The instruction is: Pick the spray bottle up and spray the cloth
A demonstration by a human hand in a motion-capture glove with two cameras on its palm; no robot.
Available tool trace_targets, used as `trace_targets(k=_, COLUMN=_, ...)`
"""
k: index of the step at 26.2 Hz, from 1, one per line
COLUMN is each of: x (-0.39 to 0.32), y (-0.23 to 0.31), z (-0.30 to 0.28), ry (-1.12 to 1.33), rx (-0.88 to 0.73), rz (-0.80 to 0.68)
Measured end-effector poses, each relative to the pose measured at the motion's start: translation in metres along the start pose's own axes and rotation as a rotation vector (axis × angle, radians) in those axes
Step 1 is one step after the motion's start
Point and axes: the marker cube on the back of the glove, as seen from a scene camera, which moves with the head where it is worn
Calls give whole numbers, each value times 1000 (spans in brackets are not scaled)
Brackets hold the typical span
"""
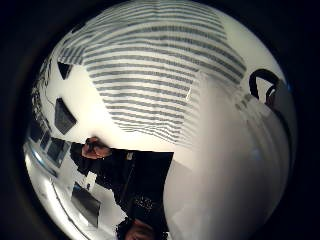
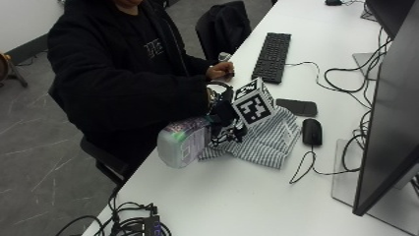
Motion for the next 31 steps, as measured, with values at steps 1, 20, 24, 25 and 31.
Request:
trace_targets(k=1, x=-2, y=-2, z=4, ry=9, rx=-13, rz=-3)
trace_targets(k=20, x=-18, y=52, z=-96, ry=-371, rx=441, rz=-171)
trace_targets(k=24, x=-43, y=70, z=-126, ry=-544, rx=580, rz=-287)
trace_targets(k=25, x=-50, y=74, z=-133, ry=-590, rx=615, rz=-312)
trace_targets(k=31, x=-96, y=82, z=-160, ry=-902, rx=821, rz=-420)
